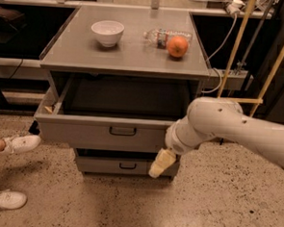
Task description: Close top drawer
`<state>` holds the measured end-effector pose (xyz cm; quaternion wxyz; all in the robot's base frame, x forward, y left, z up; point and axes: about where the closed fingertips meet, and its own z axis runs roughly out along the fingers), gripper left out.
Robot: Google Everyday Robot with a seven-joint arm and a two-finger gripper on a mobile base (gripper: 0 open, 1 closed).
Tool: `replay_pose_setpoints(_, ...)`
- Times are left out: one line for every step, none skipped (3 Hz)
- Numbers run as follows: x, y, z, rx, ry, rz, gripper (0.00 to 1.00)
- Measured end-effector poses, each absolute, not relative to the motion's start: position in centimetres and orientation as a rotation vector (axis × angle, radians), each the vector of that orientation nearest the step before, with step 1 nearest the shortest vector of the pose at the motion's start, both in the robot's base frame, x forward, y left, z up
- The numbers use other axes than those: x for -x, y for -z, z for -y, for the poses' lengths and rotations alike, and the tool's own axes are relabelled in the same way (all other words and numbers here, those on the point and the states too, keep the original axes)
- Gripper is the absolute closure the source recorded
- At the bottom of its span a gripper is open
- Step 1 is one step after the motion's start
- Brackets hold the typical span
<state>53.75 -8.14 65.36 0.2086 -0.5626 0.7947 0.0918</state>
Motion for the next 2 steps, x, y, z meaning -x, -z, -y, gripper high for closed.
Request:
replay_pose_setpoints(-56.4, -67.4, 7.0, 1.516, -0.246, -2.164, 0.0)
replay_pose_setpoints(-60.4, -70.2, 4.5, 1.469, -0.238, -2.101, 0.0)
